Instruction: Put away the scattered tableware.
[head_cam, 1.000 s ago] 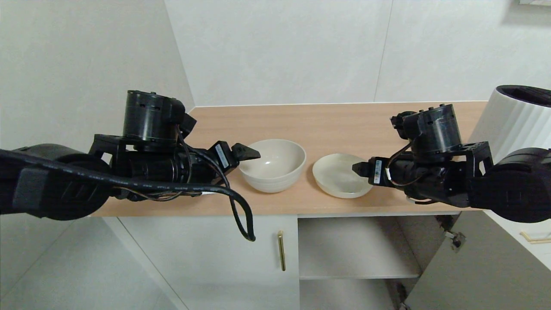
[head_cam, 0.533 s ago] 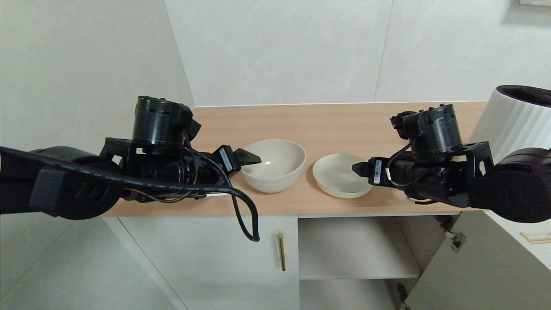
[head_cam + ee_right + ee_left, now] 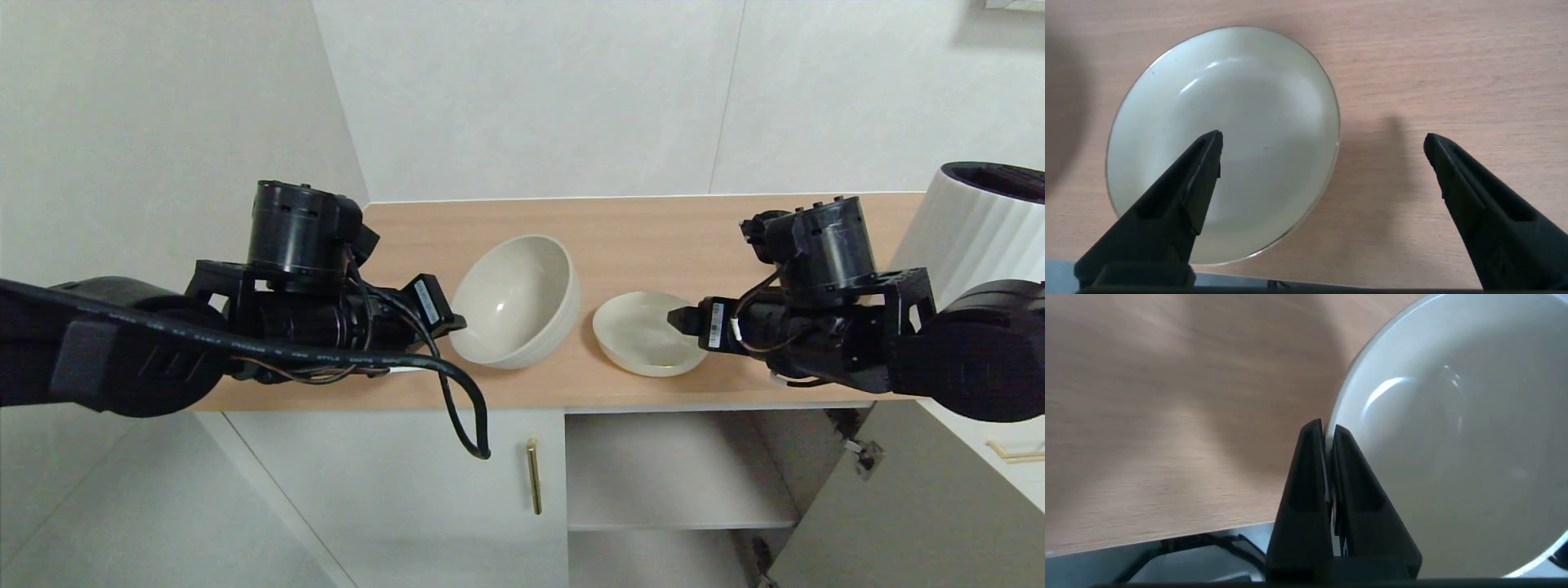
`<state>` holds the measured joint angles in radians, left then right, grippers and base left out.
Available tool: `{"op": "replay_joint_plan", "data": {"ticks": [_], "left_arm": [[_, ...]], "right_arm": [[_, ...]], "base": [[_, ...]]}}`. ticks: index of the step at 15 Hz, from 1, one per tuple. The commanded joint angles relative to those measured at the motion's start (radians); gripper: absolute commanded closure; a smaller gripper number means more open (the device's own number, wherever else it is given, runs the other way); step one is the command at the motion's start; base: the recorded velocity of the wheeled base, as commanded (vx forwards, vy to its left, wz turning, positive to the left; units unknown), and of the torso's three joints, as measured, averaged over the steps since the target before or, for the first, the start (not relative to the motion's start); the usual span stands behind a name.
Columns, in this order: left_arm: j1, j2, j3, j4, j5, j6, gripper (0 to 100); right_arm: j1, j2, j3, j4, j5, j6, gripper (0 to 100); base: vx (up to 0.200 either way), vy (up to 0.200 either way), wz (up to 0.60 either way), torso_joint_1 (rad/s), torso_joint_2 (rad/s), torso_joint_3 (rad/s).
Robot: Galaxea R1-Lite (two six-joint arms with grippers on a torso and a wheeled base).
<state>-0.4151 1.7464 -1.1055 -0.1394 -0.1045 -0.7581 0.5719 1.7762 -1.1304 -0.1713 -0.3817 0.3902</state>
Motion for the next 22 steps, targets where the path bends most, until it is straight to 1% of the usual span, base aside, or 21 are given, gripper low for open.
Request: {"op": "replay_joint_plan", "data": {"ticks": [1,5,18,19,22], "left_arm": [[-0.001,-0.015,0.0,0.0,0.0,0.0,100],[-0.001,-0.027,0.001,0.0,0.0,-0.001,100],[-0.001,-0.039,0.003,0.001,0.0,0.0,100],[-0.001,-0.038,0.003,0.001,0.0,-0.001,100],[-0.001,-0.039,0.003,0.001,0.0,-0.001,100]], "right_arm": [[0.0,0.005,-0.006,-0.001,-0.002,-0.001,0],[0.0,0.032,-0.038,0.006,-0.031,-0.01,0],[-0.006,0.078,-0.034,0.009,-0.032,-0.011,0],[-0.006,0.078,-0.034,0.009,-0.032,-0.011,100],[-0.006,0.075,-0.034,0.009,-0.032,-0.011,100]], "base": [[0.0,0.0,0.0,0.0,0.0,0.0],[0.0,0.0,0.0,0.0,0.0,0.0],[0.0,0.0,0.0,0.0,0.0,0.0],[0.0,0.0,0.0,0.0,0.0,0.0],[0.0,0.0,0.0,0.0,0.0,0.0]]}}
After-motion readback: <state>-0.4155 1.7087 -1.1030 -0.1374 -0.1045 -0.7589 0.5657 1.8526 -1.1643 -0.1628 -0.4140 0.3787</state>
